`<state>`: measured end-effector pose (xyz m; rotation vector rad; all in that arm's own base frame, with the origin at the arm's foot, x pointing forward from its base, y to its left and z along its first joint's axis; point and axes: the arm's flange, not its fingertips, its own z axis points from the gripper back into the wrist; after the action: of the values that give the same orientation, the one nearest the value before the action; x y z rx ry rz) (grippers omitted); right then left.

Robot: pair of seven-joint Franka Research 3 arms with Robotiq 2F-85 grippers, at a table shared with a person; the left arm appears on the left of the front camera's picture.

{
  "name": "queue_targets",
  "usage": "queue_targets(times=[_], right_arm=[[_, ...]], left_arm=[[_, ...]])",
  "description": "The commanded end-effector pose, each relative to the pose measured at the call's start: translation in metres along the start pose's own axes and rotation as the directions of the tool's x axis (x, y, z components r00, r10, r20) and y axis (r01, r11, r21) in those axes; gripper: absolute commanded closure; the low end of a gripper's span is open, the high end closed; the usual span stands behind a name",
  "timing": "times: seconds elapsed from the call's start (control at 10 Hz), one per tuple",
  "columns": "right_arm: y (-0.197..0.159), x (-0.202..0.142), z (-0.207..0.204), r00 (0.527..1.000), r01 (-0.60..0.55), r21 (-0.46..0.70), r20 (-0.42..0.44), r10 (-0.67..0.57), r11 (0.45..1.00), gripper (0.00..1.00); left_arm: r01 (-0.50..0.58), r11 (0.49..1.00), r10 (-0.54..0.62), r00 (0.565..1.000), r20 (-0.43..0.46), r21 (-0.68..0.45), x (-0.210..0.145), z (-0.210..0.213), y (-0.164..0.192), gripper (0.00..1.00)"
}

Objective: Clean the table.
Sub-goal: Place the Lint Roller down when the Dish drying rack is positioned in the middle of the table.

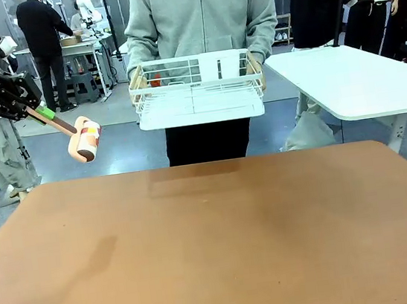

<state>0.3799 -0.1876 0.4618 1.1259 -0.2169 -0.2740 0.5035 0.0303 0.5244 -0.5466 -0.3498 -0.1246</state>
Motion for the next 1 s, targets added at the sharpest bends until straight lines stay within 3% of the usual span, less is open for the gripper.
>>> queue_targets(times=[0.0, 0.9], right_arm=[[0.0021, -0.0015, 0.0018, 1.0, -0.011, 0.007, -0.004, 0.011, 1.0, 0.0], [0.0021, -0.0015, 0.0018, 1.0, -0.011, 0.007, -0.004, 0.011, 1.0, 0.0]], left_arm=[[0.0, 1.0, 0.0, 1.0, 0.002, 0.0, -0.0007, 0.0037, 0.0003, 0.78], [0.0, 1.0, 0.0, 1.0, 0.002, 0.0, -0.0007, 0.0037, 0.0003, 0.78]])
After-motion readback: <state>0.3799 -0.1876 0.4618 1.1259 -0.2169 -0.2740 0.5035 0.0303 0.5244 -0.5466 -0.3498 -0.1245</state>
